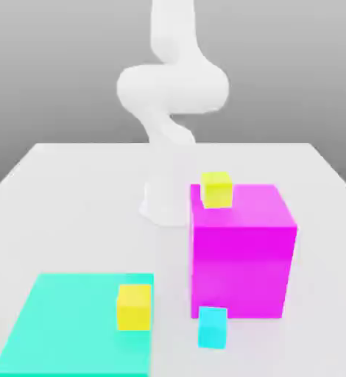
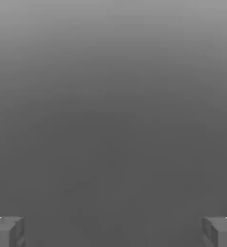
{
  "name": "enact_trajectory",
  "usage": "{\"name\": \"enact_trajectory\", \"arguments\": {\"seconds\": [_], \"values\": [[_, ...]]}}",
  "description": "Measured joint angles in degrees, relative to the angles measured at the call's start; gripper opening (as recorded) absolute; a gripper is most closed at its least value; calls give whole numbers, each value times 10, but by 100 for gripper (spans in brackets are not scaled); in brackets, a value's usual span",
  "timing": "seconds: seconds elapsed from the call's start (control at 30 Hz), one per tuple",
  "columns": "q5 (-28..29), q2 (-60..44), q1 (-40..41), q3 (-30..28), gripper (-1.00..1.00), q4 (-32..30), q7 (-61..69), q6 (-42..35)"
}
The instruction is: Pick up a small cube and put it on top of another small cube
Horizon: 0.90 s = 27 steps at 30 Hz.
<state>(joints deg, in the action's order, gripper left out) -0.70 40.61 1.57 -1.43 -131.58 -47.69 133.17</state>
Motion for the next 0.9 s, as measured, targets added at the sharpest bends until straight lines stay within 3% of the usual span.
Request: {"name": "enact_trajectory", "arguments": {"seconds": [0.9], "values": [[-109,-566,181,-149,0,22,-175,149]]}}
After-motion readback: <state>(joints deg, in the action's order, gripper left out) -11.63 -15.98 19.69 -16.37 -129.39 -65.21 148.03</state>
